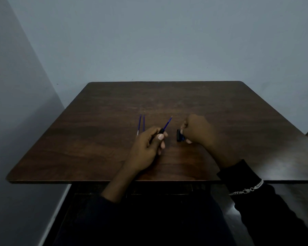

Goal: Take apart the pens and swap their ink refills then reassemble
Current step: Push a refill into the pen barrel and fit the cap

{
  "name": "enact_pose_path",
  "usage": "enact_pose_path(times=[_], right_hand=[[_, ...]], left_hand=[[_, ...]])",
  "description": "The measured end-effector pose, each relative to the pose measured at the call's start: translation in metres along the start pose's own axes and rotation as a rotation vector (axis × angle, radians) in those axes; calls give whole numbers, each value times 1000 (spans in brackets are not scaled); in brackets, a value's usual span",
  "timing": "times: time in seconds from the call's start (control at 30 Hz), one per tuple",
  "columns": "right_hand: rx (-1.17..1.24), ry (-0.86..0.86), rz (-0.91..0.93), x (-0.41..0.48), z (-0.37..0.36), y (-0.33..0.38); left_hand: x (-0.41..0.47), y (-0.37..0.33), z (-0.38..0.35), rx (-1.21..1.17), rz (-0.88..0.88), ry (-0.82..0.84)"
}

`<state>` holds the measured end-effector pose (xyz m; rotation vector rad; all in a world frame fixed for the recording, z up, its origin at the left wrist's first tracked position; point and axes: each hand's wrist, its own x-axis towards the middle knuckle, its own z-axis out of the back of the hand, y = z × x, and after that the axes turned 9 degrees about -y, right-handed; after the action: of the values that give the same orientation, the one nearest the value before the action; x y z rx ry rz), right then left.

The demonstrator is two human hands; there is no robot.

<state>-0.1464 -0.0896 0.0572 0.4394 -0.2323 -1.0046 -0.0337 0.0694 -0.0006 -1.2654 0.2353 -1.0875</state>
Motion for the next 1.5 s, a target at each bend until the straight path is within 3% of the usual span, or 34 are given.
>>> enact_pose_path(times=[0.33,0.77,0.87,1.03,1.13,1.27,1.5], right_hand=[[-81,-69,-62,0,-9,1],[21,10,-144,-15,-5,0],[162,-55,-92,-17,-2,-7],[903,-253,67,-25,12,-16],[1146,-295,172,-29,18,-11],[1223,-289,226,-32,20,-5],[1097,-288,239,-33,14,0]], left_hand=[[0,0,-1,-2,-13,2],[1,0,-2,-5,-16,-1],[1,1,-2,5,-19,3],[1,3,-3,14,-15,-1],[0,2,-2,17,-2,7],[0,-1,-1,30,0,9],[-1,-2,-1,45,-1,16]])
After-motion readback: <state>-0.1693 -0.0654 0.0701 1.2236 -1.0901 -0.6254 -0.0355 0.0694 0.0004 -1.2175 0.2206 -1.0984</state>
